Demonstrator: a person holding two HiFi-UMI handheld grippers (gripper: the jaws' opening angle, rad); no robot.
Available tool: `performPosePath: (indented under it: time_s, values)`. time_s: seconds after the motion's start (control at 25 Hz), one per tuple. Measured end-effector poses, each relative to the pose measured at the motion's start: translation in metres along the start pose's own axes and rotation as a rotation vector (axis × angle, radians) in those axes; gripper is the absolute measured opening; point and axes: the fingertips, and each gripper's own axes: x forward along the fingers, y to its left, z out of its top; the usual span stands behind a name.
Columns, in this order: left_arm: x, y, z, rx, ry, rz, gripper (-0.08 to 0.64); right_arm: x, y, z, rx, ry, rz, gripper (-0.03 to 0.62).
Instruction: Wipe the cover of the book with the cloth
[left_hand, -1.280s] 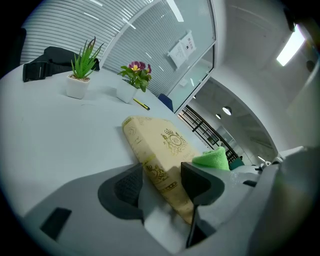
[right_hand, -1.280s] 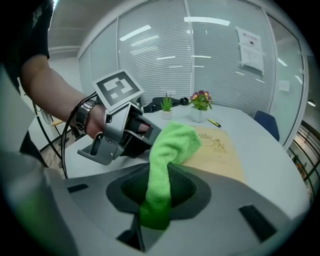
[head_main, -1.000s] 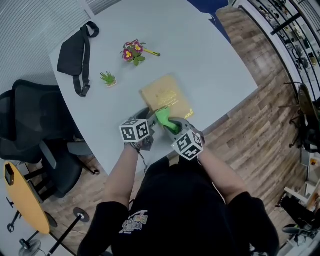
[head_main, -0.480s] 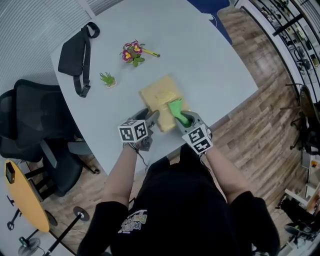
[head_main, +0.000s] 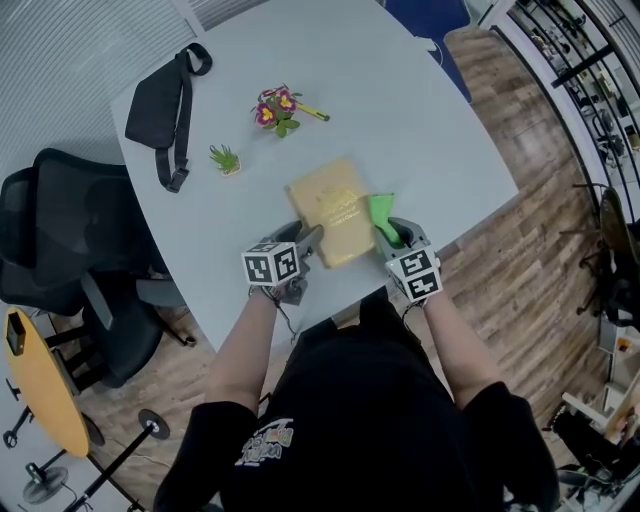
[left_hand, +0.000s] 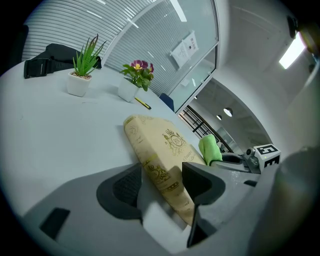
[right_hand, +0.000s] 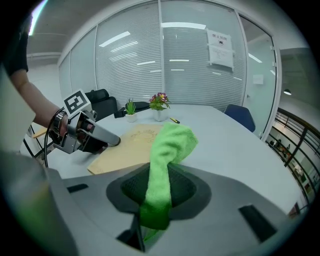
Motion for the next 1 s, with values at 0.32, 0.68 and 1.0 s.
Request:
performPosePath:
  time_s: [0.32,0.68,1.0]
  values:
    - [0.001,0.0,0.0,0.002,0.005,0.008,0.247,0.006,-0.021,0.016,-0.028,0.029,-0.044,0.098]
    - [0.002,0.0,0.0,0.002,0.002,0.011,0.247,0.043,0.04,0.071,-0.173,-0.028,0.154,0.098]
    - [0.002,0.0,0.0,-0.001,0.0,0.017,0.252,0.066,0.09,0.076,-0.28,0.011,0.301,0.098]
